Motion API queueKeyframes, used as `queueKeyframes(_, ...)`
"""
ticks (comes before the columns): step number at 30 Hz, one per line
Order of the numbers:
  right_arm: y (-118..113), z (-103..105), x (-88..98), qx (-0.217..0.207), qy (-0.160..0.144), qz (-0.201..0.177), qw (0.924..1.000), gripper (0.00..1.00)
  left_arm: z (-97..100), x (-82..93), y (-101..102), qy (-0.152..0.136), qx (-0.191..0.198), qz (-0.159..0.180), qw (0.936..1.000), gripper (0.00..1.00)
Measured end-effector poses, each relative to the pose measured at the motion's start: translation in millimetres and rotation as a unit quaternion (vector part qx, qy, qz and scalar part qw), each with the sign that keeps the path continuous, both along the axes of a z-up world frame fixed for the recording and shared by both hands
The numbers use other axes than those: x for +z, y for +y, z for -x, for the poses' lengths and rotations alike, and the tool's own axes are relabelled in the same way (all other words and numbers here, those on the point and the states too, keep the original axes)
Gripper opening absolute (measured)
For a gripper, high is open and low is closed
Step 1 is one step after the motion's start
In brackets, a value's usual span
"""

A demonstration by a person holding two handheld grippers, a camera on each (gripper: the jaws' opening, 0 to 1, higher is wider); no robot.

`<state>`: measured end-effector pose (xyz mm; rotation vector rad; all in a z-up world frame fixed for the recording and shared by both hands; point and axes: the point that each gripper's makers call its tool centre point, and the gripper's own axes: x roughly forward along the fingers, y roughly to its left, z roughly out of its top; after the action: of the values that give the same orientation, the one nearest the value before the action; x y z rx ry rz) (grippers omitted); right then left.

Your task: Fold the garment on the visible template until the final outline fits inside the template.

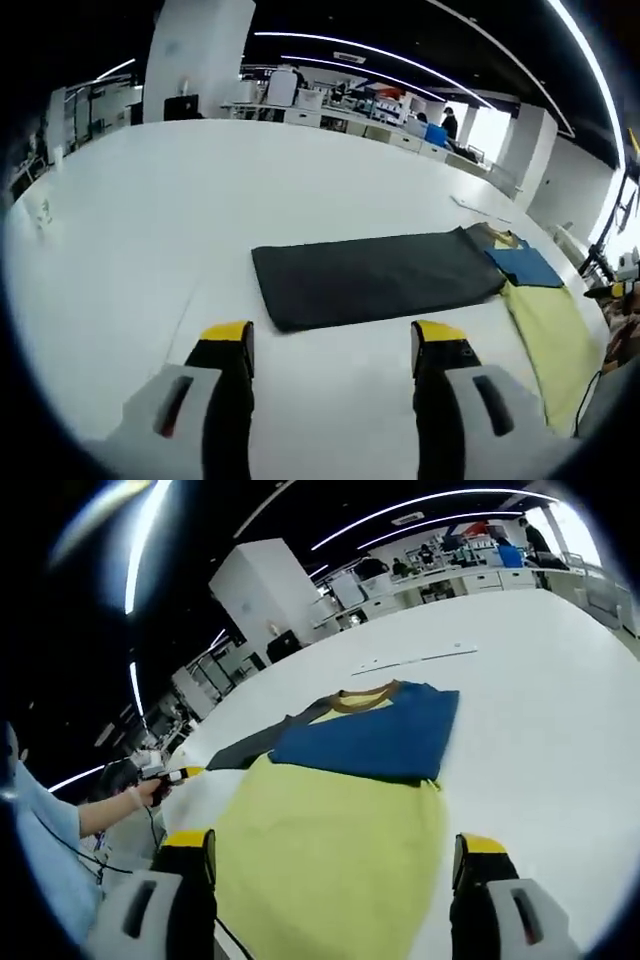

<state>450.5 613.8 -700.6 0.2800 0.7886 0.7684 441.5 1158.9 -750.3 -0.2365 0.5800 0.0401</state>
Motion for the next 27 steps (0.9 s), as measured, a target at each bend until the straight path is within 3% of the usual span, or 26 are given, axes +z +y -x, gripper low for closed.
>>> queueKeyframes(8,-2.5,10.7,-1.9,0.0,0.002,0.006,1.0,0.99,-7.0,-7.0,11.2,-0.005,0.017,0.008,0.9998,0.56)
queueKeyframes(12,-5.5,15.5,-5.8,-0.006,0.006,0.005,1.0,0.99,-10.6,-8.0,5.2,-0.007,0.0,-0.011,0.9999,0.49)
queueKeyframes(14,-5.7,19.1,-7.7,-0.007,0.009,0.004,0.9999,0.98,-12.7,-6.2,1.5,-0.013,0.001,0.0,0.9999,0.45)
queueKeyframes(18,-7.7,25.5,-11.0,-0.003,0.01,0.012,0.9999,0.98,-18.8,-11.5,11.6,-0.013,0.021,0.008,0.9997,0.32)
queueKeyframes(19,-8.3,26.8,-12.0,-0.002,0.011,0.013,0.9999,0.98,-17.8,-13.3,21.8,-0.012,0.056,0.009,0.9983,0.27)
queueKeyframes(21,-10.3,29.7,-15.6,-0.003,0.013,0.015,0.9998,0.98,-16.3,-12.9,24.2,-0.01,0.076,0.017,0.9969,0.18)
queueKeyframes(27,-12.5,36.1,-19.7,-0.012,0.019,0.01,0.9997,0.98,-19.2,-19.8,40.9,-0.005,0.097,0.029,0.9948,0.03)
